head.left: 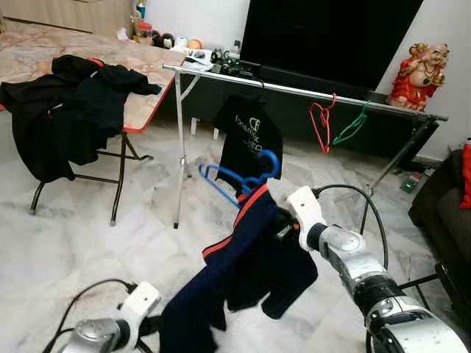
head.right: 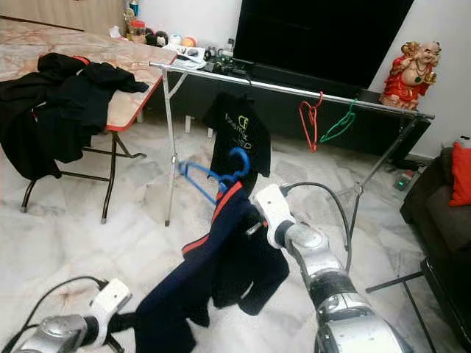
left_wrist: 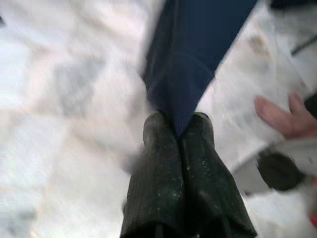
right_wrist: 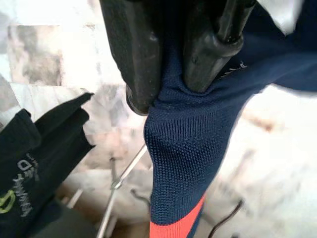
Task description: Hang hanger
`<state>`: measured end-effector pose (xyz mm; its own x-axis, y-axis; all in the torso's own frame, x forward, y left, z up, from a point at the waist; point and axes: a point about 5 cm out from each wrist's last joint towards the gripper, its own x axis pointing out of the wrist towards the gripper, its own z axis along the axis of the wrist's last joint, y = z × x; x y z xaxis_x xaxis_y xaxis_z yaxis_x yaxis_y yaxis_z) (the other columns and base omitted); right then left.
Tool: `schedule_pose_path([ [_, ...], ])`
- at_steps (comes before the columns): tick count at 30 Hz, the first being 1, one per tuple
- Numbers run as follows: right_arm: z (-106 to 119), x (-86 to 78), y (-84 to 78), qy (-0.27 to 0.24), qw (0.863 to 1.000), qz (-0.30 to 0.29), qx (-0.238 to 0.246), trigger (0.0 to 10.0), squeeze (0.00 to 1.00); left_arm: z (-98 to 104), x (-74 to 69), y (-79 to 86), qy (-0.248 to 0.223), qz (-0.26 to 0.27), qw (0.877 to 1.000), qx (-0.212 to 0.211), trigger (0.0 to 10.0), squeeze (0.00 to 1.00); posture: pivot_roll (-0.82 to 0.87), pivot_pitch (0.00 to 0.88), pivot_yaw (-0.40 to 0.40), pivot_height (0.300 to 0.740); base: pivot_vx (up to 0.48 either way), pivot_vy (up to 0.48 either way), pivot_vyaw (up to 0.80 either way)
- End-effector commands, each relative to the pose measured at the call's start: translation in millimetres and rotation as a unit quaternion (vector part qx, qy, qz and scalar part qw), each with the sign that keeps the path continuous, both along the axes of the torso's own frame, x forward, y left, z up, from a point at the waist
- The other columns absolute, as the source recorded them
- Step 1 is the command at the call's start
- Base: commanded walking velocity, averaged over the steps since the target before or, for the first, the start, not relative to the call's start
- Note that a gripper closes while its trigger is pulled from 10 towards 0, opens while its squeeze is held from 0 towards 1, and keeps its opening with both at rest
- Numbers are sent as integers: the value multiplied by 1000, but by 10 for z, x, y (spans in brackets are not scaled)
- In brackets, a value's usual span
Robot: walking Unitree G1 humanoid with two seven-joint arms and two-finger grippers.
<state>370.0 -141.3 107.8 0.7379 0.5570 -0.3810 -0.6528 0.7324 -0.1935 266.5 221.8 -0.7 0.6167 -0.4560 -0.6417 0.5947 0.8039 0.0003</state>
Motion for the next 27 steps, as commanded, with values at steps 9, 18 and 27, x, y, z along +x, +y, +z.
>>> schedule_pose_path([
  [9, -14, -19, -236, 0, 994, 36, -107, 10000, 0, 251, -175, 64, -1, -96, 994, -42, 10000, 1000, 220, 0, -188, 740, 0, 0, 0],
  [18, -87, -221, -70, 44, 962, 244, -115, 10000, 0, 647, -118, 6, -54, -127, 990, -42, 10000, 1000, 237, 0, -207, 740, 0, 0, 0],
  [27, -175, -300, -37, 70, 945, 290, -137, 10000, 0, 960, -33, -195, -101, -147, 981, -81, 10000, 1000, 238, 0, -204, 740, 0, 0, 0],
])
